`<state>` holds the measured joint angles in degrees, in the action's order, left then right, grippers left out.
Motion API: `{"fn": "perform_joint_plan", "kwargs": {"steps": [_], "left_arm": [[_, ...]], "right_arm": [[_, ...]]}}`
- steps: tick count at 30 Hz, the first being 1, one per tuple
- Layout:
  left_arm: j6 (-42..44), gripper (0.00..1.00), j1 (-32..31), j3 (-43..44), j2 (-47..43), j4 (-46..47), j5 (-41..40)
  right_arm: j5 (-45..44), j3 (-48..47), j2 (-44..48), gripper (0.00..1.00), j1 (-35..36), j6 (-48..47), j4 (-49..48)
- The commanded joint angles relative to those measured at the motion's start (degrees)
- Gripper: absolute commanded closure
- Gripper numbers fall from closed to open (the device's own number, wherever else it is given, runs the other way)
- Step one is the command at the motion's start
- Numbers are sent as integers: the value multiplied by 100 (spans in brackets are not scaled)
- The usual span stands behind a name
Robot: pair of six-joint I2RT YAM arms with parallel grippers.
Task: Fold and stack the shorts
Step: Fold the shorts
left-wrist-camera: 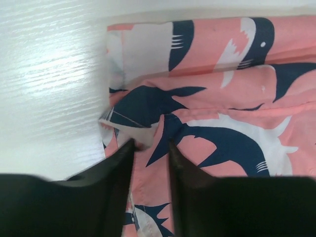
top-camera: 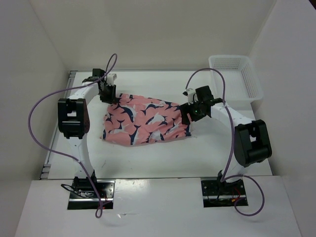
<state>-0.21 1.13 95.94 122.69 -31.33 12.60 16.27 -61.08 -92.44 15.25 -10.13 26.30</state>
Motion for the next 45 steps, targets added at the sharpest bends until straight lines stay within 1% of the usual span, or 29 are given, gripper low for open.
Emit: {"fn": "perform_joint_plan", "kwargs": {"steps": [1,2,4,5,7,9,10,11,16,18,19,22,25,26,29,30,32,33,34,36,37,38,39,40,41,42,43,44,45], "left_arm": [[21,64,-42,144,-115,180,76],[21,70,-42,144,-53,128,128],[21,80,-42,197,8,75,181],[21,90,-42,197,9,22,251],[21,100,-42,250,9,22,313],[21,100,-42,302,-79,-30,313],[21,100,-42,415,-209,-161,313],[21,100,-42,478,-263,-224,392],[21,100,-94,1171,-632,-549,647],[21,100,-95,1591,-633,-549,647],[21,100,-95,1707,-537,-610,517],[21,100,-95,1963,-20,-664,384],[21,95,-95,2095,350,-664,384],[21,88,-95,2148,613,-664,218],[21,79,-95,2271,1001,-664,-203],[21,76,-95,2271,1002,-664,-301],[21,76,-43,2271,1064,-611,-468],[21,76,-42,2271,1064,-550,-469],[21,70,-42,2271,1064,-480,-469],[21,63,-42,2271,1064,-479,-469],[21,59,-42,2393,1064,-479,-469],[21,51,-42,2472,1064,-644,-469],[21,49,-42,2543,1064,-716,-469],[21,46,-42,2544,916,-777,-469],[21,39,-42,2544,810,-856,-469],[21,34,10,2413,670,-857,-469],[21,29,10,2264,294,-857,-469],[21,26,10,1845,81,-779,-417],[21,21,10,1606,-382,-726,-312]], "right_arm": [[24,87,-10,18,40,90,-170],[25,148,-10,18,40,90,-109],[322,201,-10,18,93,29,14],[446,202,-10,18,93,-58,137],[840,202,-63,16,93,-120,191],[913,202,-63,16,93,-121,261],[913,263,-115,16,93,-121,131],[913,263,-116,18,93,-121,77],[474,263,-230,18,93,-243,-107],[421,263,-282,18,93,-375,-108],[342,263,-283,18,93,-376,-160],[202,263,-283,18,93,-481,-222],[131,263,-283,18,93,-402,-275],[131,263,-283,18,93,-298,-275],[131,141,-283,18,93,63,-327],[131,140,-231,18,93,351,-328],[131,140,-230,14,93,800,-477],[131,140,-230,14,93,1255,-529],[131,227,-230,14,93,1520,-678],[-53,315,-230,14,93,2056,-828],[-124,368,-309,16,93,2564,-942],[-177,369,-309,18,93,2734,-943],[-177,369,-405,18,93,2858,-943],[-177,369,-537,18,93,3041,-1004],[-238,369,-599,21,93,3113,-1004],[-439,282,-669,24,93,3166,-1005],[-623,176,-731,26,93,3306,-1005],[-791,114,-853,28,93,3307,-926],[-1123,62,-854,32,93,3307,-873]]}}
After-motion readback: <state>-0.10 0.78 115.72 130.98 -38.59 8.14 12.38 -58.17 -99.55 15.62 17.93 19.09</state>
